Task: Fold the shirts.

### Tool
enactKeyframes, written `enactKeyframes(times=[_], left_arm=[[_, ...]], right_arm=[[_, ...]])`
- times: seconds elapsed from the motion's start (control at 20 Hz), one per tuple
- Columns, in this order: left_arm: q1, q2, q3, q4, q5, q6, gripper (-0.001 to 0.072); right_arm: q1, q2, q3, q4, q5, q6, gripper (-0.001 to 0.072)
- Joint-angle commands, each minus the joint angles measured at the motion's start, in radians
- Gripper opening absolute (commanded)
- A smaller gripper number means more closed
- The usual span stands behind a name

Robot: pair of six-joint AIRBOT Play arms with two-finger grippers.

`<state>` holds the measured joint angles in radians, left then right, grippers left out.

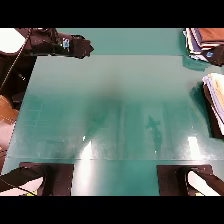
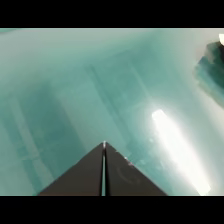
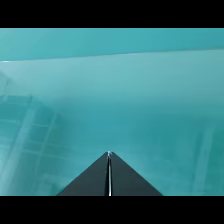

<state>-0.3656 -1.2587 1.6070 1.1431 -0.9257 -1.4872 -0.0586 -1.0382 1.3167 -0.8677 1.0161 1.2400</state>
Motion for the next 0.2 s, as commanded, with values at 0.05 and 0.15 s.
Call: enactKeyframes(times=[0.05,0.15], left_arm=[[0.000,0.000,0.000,0.000,0.013,0.000,0.0027],[0.000,0.000,0.000,0.000,0.013,0.000,0.0027]], right_arm=[[0.044,-0.001,0.001,0.002,-0.027,0.000,0.0017],[0.044,-0.001,0.001,0.002,-0.029,0.000,0.0017]])
